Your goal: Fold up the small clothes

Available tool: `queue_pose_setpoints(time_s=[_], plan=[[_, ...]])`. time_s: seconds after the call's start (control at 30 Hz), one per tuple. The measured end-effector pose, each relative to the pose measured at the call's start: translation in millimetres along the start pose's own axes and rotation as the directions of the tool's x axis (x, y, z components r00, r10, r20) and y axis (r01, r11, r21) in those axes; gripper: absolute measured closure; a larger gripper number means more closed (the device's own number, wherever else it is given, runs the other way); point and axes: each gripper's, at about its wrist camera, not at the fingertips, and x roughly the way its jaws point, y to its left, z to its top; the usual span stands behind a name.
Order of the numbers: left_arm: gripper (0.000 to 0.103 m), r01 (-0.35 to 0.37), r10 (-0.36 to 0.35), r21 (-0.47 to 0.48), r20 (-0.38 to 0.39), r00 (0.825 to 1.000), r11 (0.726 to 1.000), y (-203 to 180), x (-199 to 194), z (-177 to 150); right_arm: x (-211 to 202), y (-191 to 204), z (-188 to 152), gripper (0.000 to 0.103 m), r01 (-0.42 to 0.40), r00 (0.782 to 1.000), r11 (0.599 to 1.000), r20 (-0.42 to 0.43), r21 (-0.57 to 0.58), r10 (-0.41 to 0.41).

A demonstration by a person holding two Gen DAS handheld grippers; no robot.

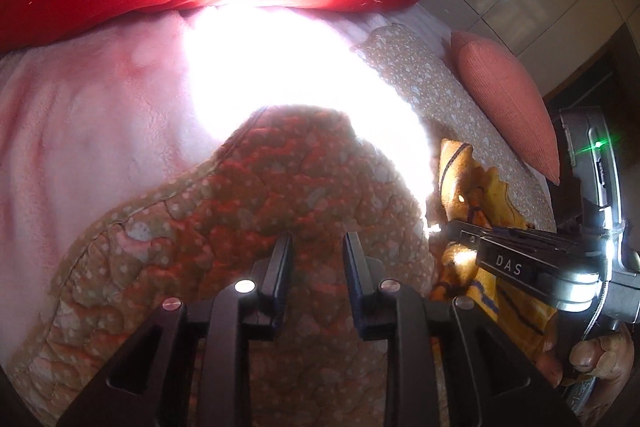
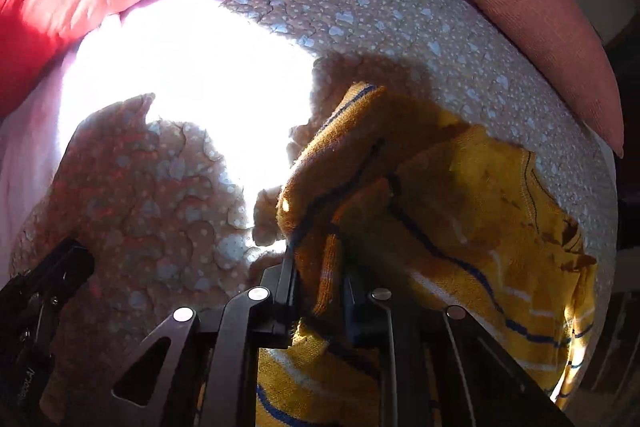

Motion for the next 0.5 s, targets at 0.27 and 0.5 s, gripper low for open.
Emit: queue_pose_setpoints(time_s=[0.27, 0.5], plan=[[0.056, -0.022, 0.021, 0.042, 0.023, 1.0, 0.999, -23.5, 3.2, -9.6, -68.5, -108.7, -37.8, 0.09, -0.081, 0.985, 0.982, 0.163, 0.173, 0.053], [0.053, -0.026, 0.023, 0.094, 0.033, 0.999, 0.995, -42.7, 8.8, -16.1, -87.5, -267.1, -124.1, 0.09, -0.063, 0.983, 0.877, 0.179, 0.476, -0.027]])
